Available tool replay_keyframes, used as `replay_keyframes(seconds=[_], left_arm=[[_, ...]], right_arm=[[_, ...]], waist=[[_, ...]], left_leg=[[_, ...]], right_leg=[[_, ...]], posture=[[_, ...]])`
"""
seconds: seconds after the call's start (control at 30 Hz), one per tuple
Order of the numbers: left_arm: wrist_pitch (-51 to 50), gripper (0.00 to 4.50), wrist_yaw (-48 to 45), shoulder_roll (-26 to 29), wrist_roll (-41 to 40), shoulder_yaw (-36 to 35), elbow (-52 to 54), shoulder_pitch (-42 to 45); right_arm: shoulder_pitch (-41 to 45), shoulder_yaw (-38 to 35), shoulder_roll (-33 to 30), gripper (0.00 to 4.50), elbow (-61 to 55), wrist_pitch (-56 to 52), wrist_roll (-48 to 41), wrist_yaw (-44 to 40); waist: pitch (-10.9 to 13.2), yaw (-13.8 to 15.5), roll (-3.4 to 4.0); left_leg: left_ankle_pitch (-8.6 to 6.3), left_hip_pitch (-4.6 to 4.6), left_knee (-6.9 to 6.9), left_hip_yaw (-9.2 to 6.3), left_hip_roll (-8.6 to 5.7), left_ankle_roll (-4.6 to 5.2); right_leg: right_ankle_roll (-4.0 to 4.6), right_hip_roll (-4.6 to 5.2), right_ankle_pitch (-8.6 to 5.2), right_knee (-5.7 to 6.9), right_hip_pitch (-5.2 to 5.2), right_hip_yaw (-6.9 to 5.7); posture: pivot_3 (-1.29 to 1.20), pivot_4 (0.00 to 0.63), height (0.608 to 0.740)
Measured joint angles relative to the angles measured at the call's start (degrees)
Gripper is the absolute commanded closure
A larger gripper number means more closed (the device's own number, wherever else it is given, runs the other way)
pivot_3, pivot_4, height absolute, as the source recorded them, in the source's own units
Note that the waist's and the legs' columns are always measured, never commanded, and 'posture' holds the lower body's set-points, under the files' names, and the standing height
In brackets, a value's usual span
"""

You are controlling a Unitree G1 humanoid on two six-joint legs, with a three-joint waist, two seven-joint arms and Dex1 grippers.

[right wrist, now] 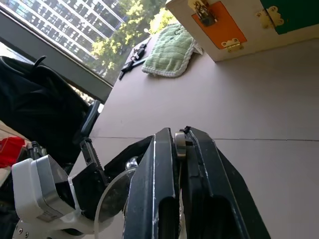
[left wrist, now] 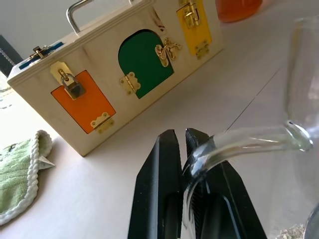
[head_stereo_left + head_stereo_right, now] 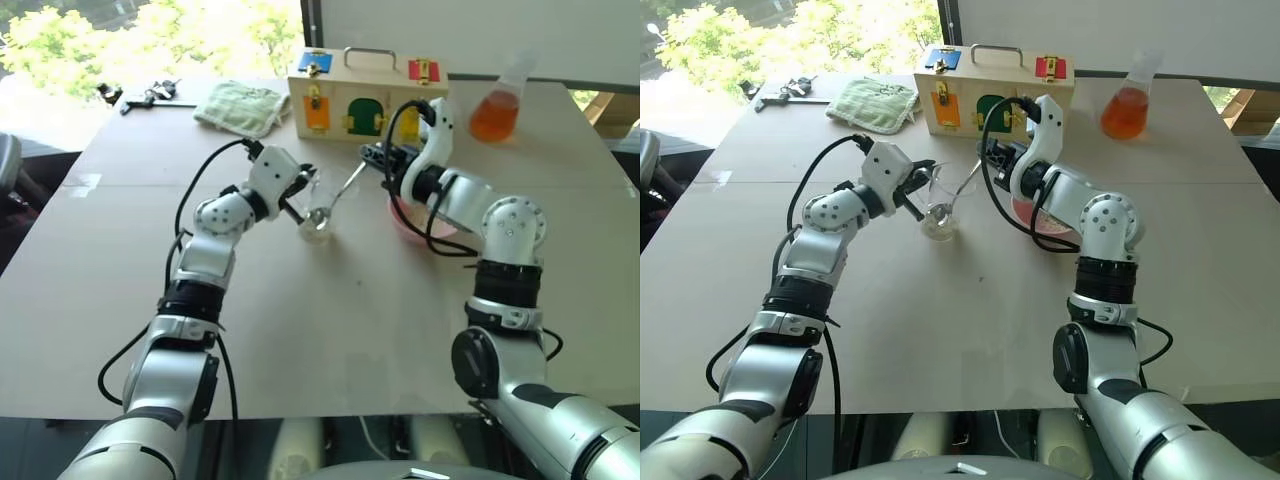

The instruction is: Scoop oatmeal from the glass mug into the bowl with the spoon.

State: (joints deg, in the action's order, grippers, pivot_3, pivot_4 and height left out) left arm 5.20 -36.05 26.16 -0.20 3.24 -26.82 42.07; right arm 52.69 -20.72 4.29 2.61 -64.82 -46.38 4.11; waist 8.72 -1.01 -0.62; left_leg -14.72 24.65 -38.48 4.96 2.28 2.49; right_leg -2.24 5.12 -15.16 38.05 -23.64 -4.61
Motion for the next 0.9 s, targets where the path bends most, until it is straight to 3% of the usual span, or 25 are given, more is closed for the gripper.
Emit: replay_keyframes(seconds=[0.07,0.27,0.43,0.57,0.67,0.9], left_arm=[[0.4,4.45,0.3,-0.4,0.0,-0.3,-0.1,-0.2],[0.0,4.45,0.5,-0.9,-0.7,-0.9,-0.1,-0.7],[-0.9,4.45,0.6,-1.1,-1.2,-1.0,-0.1,-0.7],[-1.1,4.45,0.6,-1.2,-1.3,-1.1,-0.1,-0.7],[-1.1,4.45,0.4,-1.3,-1.3,-1.1,-0.1,-0.7],[-1.0,4.45,0.3,-1.3,-1.3,-1.1,-0.1,-0.7]], right_arm=[[0.0,1.2,-1.2,4.50,0.0,0.7,0.8,-0.7],[-0.4,15.6,-7.9,4.50,-2.4,9.1,9.5,-10.1],[-3.0,20.2,-8.1,4.50,-4.4,12.6,12.2,-13.8],[-4.2,19.5,-5.8,4.50,-5.1,10.9,11.2,-13.5],[-4.3,14.3,-2.7,4.50,-4.6,7.3,8.8,-9.3],[-1.4,9.5,-3.9,4.50,-3.3,5.1,7.3,-7.5]], waist=[[0.0,0.0,0.00],[0.0,0.0,0.00],[0.0,0.1,-0.01],[0.0,0.1,-0.02],[0.0,0.2,-0.02],[0.0,0.1,-0.01]], left_leg=[[0.00,0.00,-0.01,0.00,0.00,0.00],[0.00,-0.01,-0.02,-0.02,-0.01,0.01],[0.00,0.00,-0.04,-0.02,-0.02,0.01],[0.01,0.00,-0.05,-0.03,-0.01,0.00],[0.01,0.01,-0.05,-0.04,-0.01,-0.01],[0.02,0.00,-0.04,-0.04,-0.02,-0.03]], right_leg=[[0.00,0.00,0.00,0.00,0.00,0.01],[0.00,0.00,0.00,0.02,0.00,0.03],[-0.01,0.00,0.00,0.01,0.01,0.02],[-0.01,0.00,0.00,0.02,0.01,0.00],[-0.01,0.00,0.00,0.02,0.02,-0.02],[-0.01,-0.02,0.00,0.03,0.01,-0.01]], posture=[[0.00,0.150,0.740],[0.00,0.150,0.740],[0.00,0.150,0.740],[0.00,0.150,0.740],[0.00,0.150,0.740],[0.00,0.150,0.740]])
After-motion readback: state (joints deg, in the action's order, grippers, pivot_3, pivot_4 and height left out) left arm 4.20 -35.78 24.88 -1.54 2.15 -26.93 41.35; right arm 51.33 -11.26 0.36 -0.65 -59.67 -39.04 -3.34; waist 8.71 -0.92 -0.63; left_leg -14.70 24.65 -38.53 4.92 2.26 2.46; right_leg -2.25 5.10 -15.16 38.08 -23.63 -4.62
